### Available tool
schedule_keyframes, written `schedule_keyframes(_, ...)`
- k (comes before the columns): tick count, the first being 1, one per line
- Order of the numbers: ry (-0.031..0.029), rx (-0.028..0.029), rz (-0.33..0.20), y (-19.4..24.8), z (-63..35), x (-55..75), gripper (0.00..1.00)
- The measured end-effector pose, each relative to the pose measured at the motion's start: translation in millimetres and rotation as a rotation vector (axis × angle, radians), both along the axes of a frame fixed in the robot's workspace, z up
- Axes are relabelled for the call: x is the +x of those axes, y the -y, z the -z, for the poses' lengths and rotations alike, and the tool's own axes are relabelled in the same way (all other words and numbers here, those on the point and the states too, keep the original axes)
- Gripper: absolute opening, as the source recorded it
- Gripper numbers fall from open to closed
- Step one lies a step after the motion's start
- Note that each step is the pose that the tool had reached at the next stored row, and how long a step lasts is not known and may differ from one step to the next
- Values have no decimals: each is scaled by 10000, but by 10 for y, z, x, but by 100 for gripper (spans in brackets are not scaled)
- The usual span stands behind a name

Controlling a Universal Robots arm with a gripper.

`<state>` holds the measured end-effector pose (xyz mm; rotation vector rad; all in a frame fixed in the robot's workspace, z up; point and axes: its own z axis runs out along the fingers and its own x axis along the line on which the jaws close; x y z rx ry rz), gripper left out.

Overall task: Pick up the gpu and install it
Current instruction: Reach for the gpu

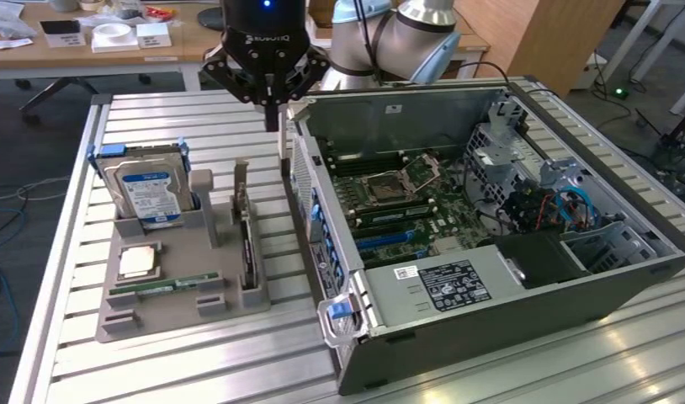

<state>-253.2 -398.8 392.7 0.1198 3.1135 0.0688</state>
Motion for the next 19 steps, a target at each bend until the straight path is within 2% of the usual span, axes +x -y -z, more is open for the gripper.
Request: schedule_keyframes(19, -1, 0, -1, 0, 0, -96, 11)
